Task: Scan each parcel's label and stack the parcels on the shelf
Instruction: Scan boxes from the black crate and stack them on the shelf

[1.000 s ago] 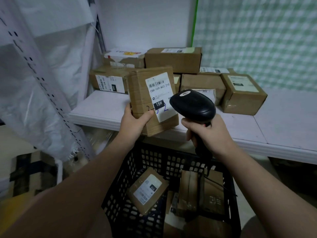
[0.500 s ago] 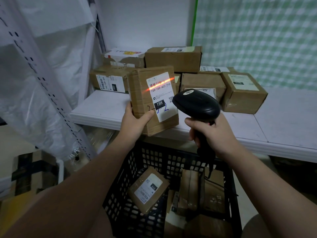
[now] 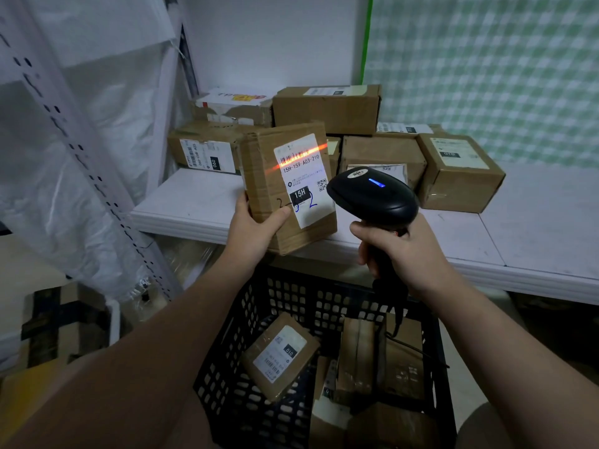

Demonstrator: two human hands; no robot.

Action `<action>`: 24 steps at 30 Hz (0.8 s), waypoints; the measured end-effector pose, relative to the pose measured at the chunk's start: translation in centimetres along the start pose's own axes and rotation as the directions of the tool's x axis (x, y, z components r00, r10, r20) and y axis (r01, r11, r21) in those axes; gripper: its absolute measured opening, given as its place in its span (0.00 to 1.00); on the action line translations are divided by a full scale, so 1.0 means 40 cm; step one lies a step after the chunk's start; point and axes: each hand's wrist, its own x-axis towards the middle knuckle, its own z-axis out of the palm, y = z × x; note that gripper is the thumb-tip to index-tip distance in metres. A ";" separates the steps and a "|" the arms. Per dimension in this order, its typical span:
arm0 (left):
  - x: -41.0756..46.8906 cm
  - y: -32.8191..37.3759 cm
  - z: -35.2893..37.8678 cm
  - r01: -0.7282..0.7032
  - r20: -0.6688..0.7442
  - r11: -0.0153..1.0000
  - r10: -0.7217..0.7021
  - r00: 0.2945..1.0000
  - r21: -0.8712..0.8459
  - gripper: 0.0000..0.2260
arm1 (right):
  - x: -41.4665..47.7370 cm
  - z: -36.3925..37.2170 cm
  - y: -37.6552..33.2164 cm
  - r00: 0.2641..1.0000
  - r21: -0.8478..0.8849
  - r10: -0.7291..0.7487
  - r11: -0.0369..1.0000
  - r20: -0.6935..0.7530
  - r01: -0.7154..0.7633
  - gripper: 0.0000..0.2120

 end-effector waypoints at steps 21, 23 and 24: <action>-0.019 0.143 0.339 0.342 0.308 0.803 -0.209 0.928 -0.488 0.28 | 0.014 -0.113 -0.012 0.873 0.374 0.149 0.927 -0.464 0.040 0.12; -0.010 0.185 0.400 0.386 0.372 0.768 -0.207 0.905 -0.511 0.26 | 0.036 -0.153 -0.034 0.861 0.388 0.140 0.919 -0.489 0.071 0.13; -0.006 0.205 0.426 0.404 0.401 0.761 -0.207 0.892 -0.507 0.25 | 0.051 -0.177 -0.048 0.852 0.387 0.137 0.918 -0.506 0.082 0.16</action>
